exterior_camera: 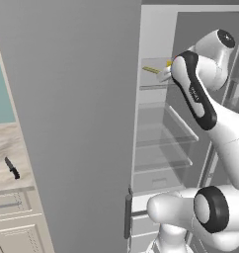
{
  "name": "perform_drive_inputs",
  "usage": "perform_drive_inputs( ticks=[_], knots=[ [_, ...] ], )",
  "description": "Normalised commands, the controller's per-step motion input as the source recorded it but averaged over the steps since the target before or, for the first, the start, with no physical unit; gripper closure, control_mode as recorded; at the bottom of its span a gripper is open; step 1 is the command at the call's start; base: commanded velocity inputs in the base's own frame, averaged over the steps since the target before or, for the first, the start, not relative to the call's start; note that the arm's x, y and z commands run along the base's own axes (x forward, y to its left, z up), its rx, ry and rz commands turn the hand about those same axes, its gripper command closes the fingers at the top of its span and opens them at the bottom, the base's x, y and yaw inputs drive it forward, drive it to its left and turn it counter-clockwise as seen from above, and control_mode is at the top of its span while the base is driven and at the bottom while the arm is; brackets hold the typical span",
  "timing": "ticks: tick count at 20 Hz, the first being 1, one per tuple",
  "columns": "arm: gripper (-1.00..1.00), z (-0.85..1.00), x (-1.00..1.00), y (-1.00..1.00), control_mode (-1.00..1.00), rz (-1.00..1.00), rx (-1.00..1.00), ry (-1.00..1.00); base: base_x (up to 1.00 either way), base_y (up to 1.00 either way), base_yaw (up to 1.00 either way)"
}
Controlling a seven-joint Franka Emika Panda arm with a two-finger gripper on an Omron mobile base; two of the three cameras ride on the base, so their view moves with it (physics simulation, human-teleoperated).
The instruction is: Retrieve the butter from the fridge and place it on a plate on the dining table. Then retrieve the butter knife by the fridge and place it near the plate.
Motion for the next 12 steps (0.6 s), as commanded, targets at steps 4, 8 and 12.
perform_drive_inputs(
  ticks=[4,8,12],
  knots=[
    [-1.00,0.01,0.58,0.00,-1.00,0.00,0.04,0.00,0.00,0.00,0.00],
    [-1.00,0.00,0.47,0.00,-1.00,0.00,-0.02,0.05,0.00,0.00,0.00],
    [-1.00,0.00,0.60,0.00,-1.00,0.00,-0.01,0.08,0.00,0.00,0.00]
  ],
)
